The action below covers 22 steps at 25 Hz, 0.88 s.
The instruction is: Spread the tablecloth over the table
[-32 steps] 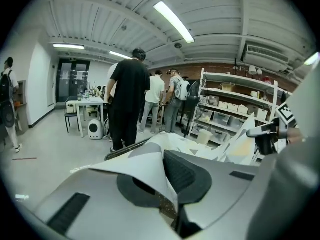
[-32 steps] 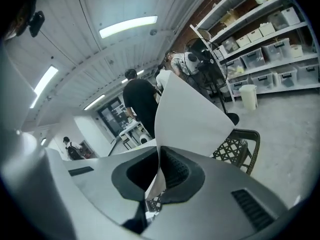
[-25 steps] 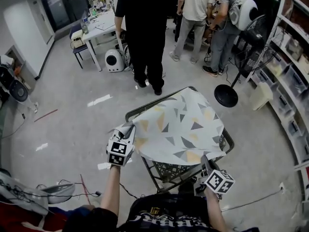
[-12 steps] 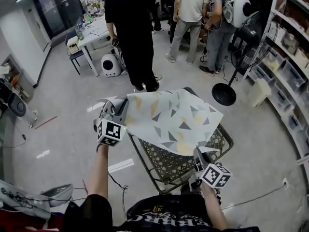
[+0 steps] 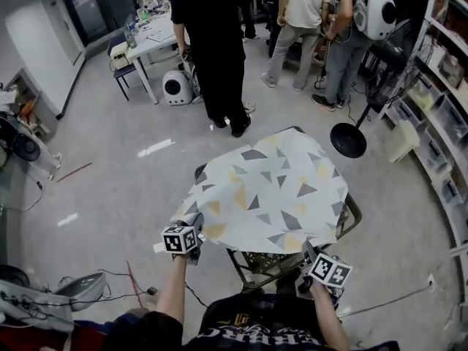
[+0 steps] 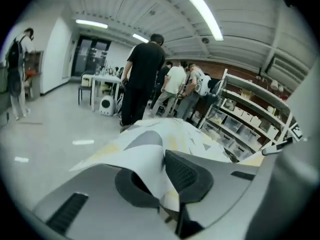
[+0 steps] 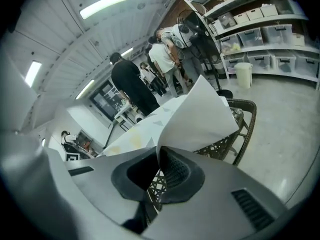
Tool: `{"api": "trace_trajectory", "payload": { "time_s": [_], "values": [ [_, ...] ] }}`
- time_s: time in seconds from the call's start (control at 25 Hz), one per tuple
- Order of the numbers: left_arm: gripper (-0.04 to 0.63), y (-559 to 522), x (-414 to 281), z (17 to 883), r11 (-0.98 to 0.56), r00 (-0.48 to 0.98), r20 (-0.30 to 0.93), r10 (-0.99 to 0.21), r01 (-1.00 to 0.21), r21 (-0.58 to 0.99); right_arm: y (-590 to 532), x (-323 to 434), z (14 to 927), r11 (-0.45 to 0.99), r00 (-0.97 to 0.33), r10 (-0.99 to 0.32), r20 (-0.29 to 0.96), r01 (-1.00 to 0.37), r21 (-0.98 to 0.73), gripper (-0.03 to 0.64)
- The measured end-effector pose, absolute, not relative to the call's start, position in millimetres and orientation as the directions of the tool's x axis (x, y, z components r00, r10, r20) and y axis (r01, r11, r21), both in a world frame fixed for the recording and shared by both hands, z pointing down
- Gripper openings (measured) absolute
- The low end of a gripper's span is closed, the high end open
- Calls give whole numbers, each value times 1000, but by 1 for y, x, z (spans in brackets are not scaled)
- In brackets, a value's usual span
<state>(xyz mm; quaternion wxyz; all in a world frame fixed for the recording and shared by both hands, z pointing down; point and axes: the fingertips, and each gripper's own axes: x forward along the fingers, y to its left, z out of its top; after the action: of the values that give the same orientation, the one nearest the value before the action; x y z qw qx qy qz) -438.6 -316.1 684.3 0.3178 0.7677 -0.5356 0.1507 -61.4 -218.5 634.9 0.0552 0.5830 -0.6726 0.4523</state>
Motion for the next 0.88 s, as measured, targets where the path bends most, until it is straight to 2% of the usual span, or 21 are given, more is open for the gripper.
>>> {"api": "trace_trajectory", "payload": {
  "time_s": [0.08, 0.2, 0.52, 0.76, 0.88],
  "values": [
    [50, -291, -441, 724, -203, 391, 621, -680, -913, 353, -207, -66, 653, -103, -296, -724, 622, -846, -523, 18],
    [46, -272, -449, 761, -219, 376, 665, -645, -925, 311, -193, -72, 671, -117, -287, -729, 621, -842, -526, 18],
    [24, -249, -446, 767, -218, 448, 660, -603, -888, 404, -125, -76, 698, -267, -319, -634, 705, -765, -586, 17],
    [29, -197, -444, 786, -55, 418, 670, -614, -869, 492, -85, -34, 724, -414, -309, -570, 761, -692, -591, 27],
    [32, -196, -439, 791, -18, 373, 682, -629, -884, 468, -82, -26, 733, -395, -298, -578, 760, -713, -580, 35]
  ]
}}
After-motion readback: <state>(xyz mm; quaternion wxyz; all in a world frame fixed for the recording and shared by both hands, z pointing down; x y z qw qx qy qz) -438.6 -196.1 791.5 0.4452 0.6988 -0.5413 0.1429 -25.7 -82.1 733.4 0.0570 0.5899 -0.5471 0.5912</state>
